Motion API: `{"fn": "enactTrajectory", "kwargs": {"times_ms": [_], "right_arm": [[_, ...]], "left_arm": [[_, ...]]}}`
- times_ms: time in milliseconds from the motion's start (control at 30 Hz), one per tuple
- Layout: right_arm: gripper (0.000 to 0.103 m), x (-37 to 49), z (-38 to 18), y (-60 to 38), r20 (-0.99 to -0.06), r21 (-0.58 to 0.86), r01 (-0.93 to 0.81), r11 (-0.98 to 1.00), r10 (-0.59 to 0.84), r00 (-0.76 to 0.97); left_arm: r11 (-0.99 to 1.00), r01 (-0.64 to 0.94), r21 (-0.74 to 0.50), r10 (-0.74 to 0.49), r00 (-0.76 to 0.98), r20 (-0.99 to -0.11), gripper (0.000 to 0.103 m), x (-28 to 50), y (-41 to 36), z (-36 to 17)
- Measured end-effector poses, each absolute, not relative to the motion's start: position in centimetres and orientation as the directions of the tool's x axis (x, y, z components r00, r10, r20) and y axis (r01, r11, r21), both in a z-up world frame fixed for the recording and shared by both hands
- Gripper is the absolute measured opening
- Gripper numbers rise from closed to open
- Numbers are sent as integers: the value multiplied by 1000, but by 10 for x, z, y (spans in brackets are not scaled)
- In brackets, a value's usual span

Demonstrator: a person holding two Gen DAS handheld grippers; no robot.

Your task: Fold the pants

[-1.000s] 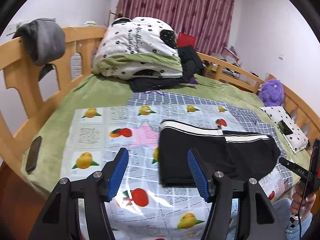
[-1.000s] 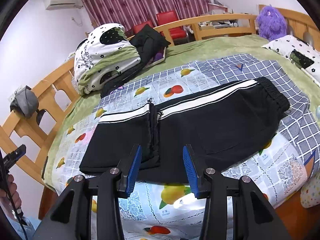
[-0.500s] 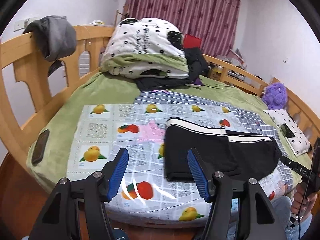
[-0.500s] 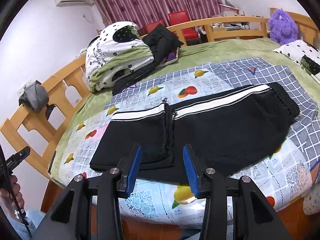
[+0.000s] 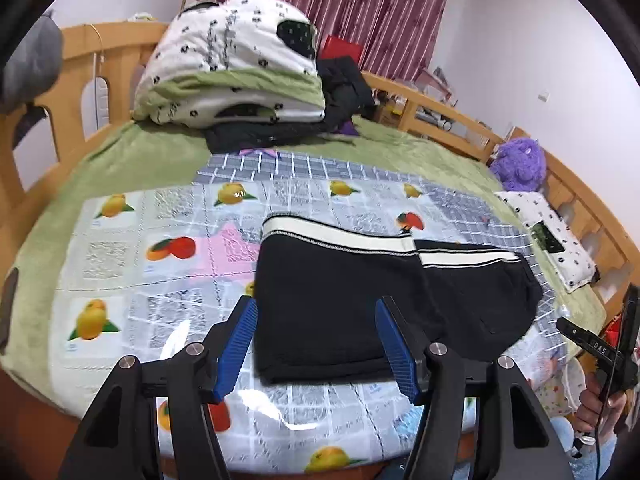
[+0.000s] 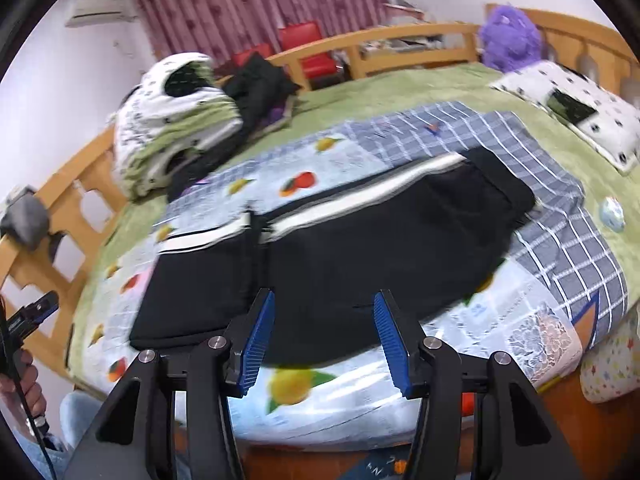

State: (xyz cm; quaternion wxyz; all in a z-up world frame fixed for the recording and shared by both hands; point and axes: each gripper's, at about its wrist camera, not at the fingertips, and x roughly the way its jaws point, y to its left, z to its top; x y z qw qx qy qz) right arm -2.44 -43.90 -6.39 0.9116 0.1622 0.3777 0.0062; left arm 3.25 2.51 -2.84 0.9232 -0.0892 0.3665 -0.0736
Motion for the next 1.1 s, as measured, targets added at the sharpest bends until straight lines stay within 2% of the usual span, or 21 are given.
{"fn": "enactTrajectory", "kwargs": {"times_ms": [367,500,667,800,933,1033,1100], "right_arm": [[51,29,-152,-503,-790,305,287,908,73,608],[51,49,-179,-513,-813,320,305,897,95,574],[51,65,-193,-518,-783,367,279,887,133,608],[51,79,-198,-521,-747,420,260,869,169,643],[46,85,-198,-518,-737,428,272,862,159,657],[44,82,-194,-515,-761,403,286,869,145,633],[45,71,-194,-519,-754,436,315,843,152,639]], "left_arm": [[966,50,-253,-227,627,-745,59,125,15,-97],[971,54,-233,-218,603,-768,59,152,19,-120],[968,8,-250,-210,567,-796,57,182,38,-150],[937,16,-348,-307,508,-805,57,204,49,-177],[939,67,-337,-325,488,-810,52,217,38,-178],[936,67,-344,-334,469,-818,42,222,40,-178],[923,58,-380,-362,467,-807,38,224,47,-180]]}}
